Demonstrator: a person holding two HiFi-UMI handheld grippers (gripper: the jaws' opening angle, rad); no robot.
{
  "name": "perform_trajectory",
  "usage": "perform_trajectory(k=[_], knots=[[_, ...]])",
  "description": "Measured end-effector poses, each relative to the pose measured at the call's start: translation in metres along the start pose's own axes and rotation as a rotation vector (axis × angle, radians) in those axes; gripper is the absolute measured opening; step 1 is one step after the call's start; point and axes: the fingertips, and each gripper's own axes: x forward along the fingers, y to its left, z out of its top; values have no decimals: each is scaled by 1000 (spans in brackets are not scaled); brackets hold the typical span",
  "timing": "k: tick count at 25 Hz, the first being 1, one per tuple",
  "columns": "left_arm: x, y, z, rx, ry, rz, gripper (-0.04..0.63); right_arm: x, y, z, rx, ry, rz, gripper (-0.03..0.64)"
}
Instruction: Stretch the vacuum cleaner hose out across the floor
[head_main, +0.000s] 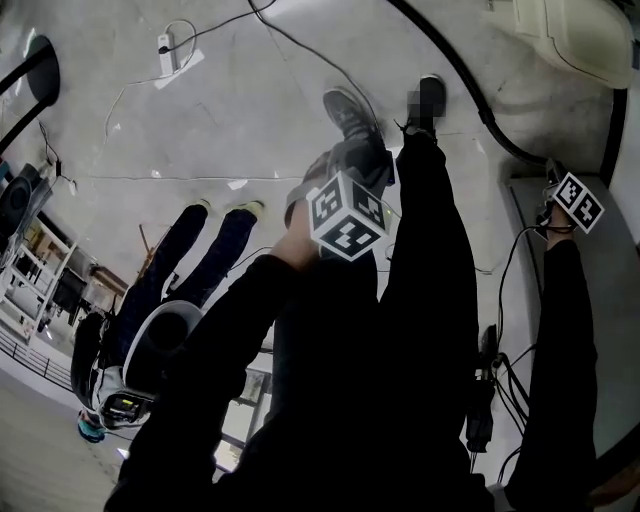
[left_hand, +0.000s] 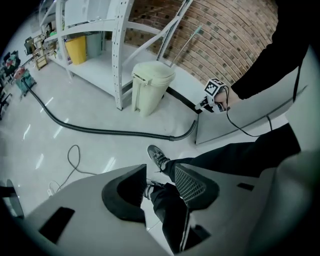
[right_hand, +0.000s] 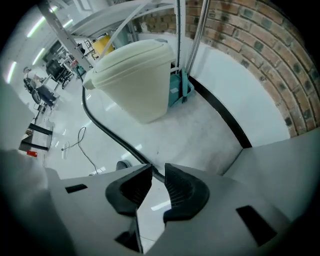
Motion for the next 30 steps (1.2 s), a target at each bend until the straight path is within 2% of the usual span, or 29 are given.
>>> perform_trajectory(k=[5,11,18,25,30], knots=[[7,7,-2,-36,-12,11,189,2,12,-7,-31,20,22,86],[1,18,-4,-66,-33,32,189,-3,65,-11,-81,21,99,86],[-21,22,-15,-85,-67,66,189,-25,128,-16,-214,17,178,86],[-48,20,-24,-119,-77,116,189,-55,163,-15,-281,7,259,86],[-86,14,-12,-136,-171,160,189,-91,192,-3,-347,-44,307,80]])
